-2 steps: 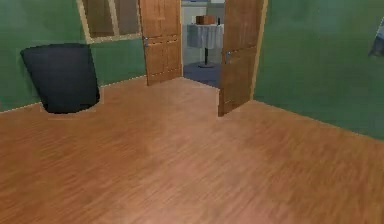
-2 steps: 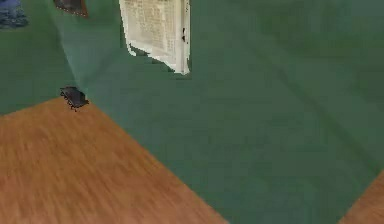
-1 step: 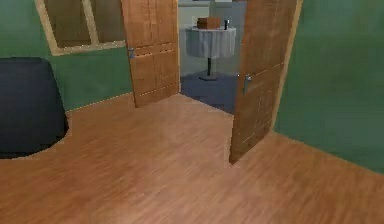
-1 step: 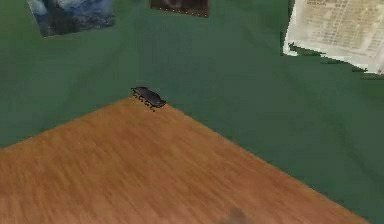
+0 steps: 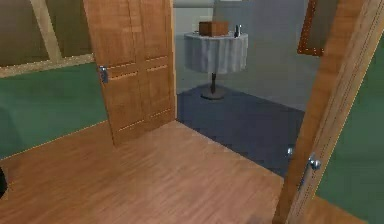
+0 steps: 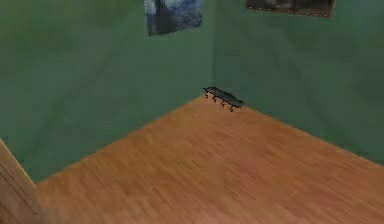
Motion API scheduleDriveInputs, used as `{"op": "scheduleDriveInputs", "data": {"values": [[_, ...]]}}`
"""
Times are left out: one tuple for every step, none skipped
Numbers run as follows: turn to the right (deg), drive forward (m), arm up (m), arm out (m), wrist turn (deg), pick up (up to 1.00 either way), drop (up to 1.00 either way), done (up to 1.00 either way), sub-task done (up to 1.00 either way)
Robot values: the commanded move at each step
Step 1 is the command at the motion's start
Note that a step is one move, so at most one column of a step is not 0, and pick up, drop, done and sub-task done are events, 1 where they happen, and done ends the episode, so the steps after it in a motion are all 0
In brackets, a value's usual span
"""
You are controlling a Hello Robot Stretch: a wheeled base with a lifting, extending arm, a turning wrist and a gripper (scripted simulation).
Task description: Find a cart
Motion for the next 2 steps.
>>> {"op": "scheduleDriveInputs", "data": {"values": [[0.0,0.75,0.00,0.00,0.0,0.00,0.00,0.00,0.00],[36.0,0.00,0.00,0.00,0.0,0.00,0.00,0.00,0.00]]}}
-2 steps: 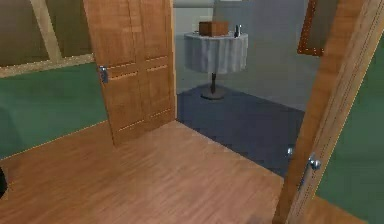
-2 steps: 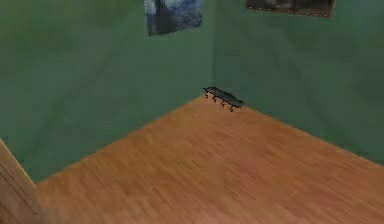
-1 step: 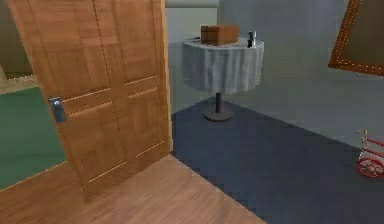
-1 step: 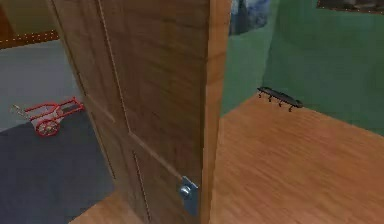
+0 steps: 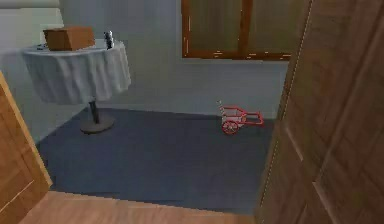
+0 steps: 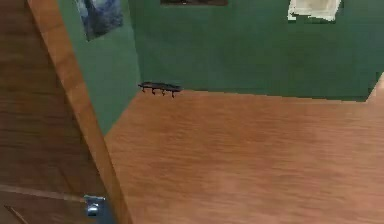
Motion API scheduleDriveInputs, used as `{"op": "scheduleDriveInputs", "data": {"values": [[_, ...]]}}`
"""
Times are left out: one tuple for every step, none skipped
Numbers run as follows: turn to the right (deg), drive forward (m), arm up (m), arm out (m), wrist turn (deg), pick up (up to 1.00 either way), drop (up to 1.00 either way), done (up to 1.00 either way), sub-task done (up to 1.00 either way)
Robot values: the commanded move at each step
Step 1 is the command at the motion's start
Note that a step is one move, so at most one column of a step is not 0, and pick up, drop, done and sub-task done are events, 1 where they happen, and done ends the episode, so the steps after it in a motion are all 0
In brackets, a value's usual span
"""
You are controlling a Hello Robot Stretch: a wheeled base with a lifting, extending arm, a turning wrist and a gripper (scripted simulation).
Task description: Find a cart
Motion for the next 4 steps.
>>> {"op": "scheduleDriveInputs", "data": {"values": [[0.0,1.00,0.00,0.00,0.0,0.00,0.00,0.00,0.00],[6.0,0.00,0.00,0.00,0.0,0.00,0.00,0.00,0.00],[0.0,0.50,0.00,0.00,0.0,0.00,0.00,0.00,0.00],[33.0,0.00,0.00,0.00,0.0,0.00,0.00,0.00,0.00]]}}
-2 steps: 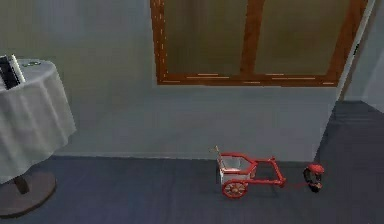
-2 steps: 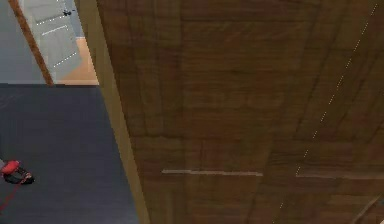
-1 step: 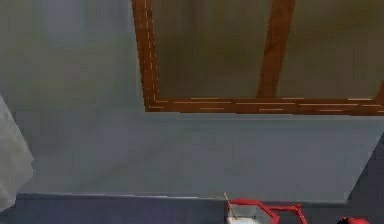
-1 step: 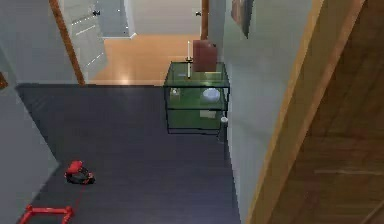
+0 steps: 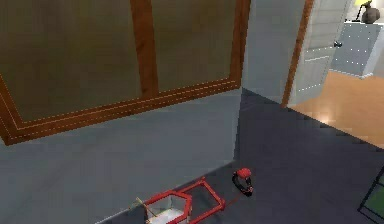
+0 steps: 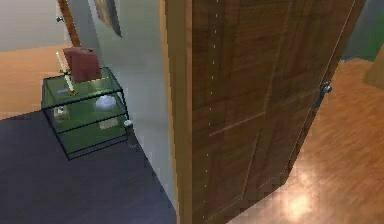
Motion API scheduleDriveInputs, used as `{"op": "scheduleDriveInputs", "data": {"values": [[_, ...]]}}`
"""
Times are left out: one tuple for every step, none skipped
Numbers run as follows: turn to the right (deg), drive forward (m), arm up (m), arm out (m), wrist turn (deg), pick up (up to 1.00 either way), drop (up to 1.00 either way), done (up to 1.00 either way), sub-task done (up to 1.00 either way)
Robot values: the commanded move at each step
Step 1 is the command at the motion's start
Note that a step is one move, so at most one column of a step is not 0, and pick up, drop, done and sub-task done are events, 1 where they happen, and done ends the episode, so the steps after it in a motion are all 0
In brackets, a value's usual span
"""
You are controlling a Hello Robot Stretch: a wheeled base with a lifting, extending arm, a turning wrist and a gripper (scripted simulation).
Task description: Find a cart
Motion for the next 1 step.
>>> {"op": "scheduleDriveInputs", "data": {"values": [[0.0,0.00,0.00,0.00,0.0,0.00,0.00,1.00,0.00]]}}
